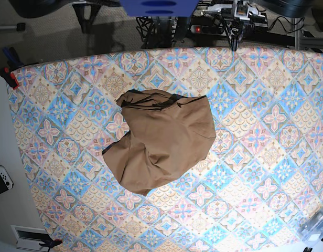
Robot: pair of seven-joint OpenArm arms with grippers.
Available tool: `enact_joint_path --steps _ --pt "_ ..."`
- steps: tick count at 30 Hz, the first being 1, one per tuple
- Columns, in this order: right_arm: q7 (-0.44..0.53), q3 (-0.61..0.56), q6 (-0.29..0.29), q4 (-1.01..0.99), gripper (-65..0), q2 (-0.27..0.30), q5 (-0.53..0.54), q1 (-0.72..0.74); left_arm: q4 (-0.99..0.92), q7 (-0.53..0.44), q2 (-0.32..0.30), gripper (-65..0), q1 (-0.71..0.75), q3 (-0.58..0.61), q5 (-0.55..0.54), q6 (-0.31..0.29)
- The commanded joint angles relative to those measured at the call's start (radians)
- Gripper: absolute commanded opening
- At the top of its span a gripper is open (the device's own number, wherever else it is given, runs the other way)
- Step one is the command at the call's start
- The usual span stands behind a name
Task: Layout the t-shirt on the table in an organized manner, then fold the t-shirt properly
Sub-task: 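Reach the left gripper down and grasp the brown t-shirt's edge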
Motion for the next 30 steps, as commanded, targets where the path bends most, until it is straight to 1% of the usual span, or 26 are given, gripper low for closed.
enact_joint_path --steps 1,3,4,5,8,10,11,12,15,17,18,20,21,22,25,27,29,30 --pt "-0.007 -0.01 0.0 0.057 -64.6 -0.001 0.002 -0.017 0.053 0.008 -0.021 -64.7 0.017 -0.002 -0.009 0.002" --pt "-0.116 -0.042 0.002 0.152 -64.6 0.0 0.002 -0.023 0.151 0.135 -0.049 -64.7 0.016 0.001 -0.049 0.002" --pt "-0.168 -0.054 0.002 0.195 -64.6 0.002 0.002 -0.023 0.21 0.215 -0.064 -64.7 0.016 0.001 -0.075 0.002" --pt "-0.207 -0.065 0.002 0.224 -64.6 0.002 0.002 -0.023 0.257 0.282 -0.076 -64.7 0.016 0.001 -0.098 0.002" --pt "-0.345 -0.1 0.002 0.318 -64.5 0.002 0.002 -0.023 0.4 0.546 -0.136 -64.6 -0.02 -0.001 -0.164 0.002" --pt "-0.437 -0.129 0.002 0.356 -64.5 0.002 0.002 -0.021 0.438 0.715 -0.181 -63.5 -0.067 -0.001 -0.187 0.002" --pt "-0.475 -0.145 0.002 0.365 -64.5 0.002 0.002 -0.021 0.443 0.783 -0.201 -61.6 -0.098 -0.001 -0.194 0.002" --pt "-0.514 -0.16 0.002 0.371 -64.5 0.002 0.002 -0.02 0.443 0.853 -0.216 -57.9 -0.136 0.001 -0.204 0.002" --pt "-0.621 -0.191 0.002 0.374 -64.1 0.002 0.002 -0.015 0.443 1.025 -0.216 -44.5 -0.222 -0.004 -0.22 0.002" --pt "-0.664 -0.197 0.002 0.374 -60.2 0.002 0.0 0.008 0.443 1.116 -0.218 -37.5 -0.264 -0.004 -0.213 0.002" --pt "-0.678 -0.197 0.002 0.374 -57.1 0.002 0.0 0.022 0.443 1.149 -0.221 -36.2 -0.284 -0.004 -0.211 0.001" --pt "-0.704 -0.197 0.002 0.374 -50.0 0.002 0.0 0.04 0.443 1.209 -0.224 -36.2 -0.336 0.002 -0.208 -0.001" --pt "-0.716 -0.197 0.002 0.374 -47.2 0.002 0.0 0.043 0.443 1.246 -0.224 -36.2 -0.363 0.002 -0.208 -0.011" --pt "-0.722 -0.197 0.002 0.374 -45.1 0.002 0.0 0.045 0.443 1.283 -0.224 -36.1 -0.388 0.002 -0.208 -0.037" --pt "-0.728 -0.198 0.002 0.374 -44.6 0.002 0.0 0.086 0.443 1.416 -0.218 -36.1 -0.474 0.002 -0.21 -0.188" --pt "-0.728 -0.198 0.002 0.374 -44.4 0.002 0.0 0.109 0.443 1.504 -0.216 -36.1 -0.523 0.002 -0.21 -0.268" --pt "-0.728 -0.198 0.002 0.374 -44.3 0.005 0.0 0.114 0.443 1.607 -0.214 -36.1 -0.575 0.015 -0.21 -0.324" --pt "-0.728 -0.198 0.002 0.374 -44.3 0.015 0.0 0.114 0.443 1.645 -0.214 -36.1 -0.603 0.031 -0.208 -0.334"
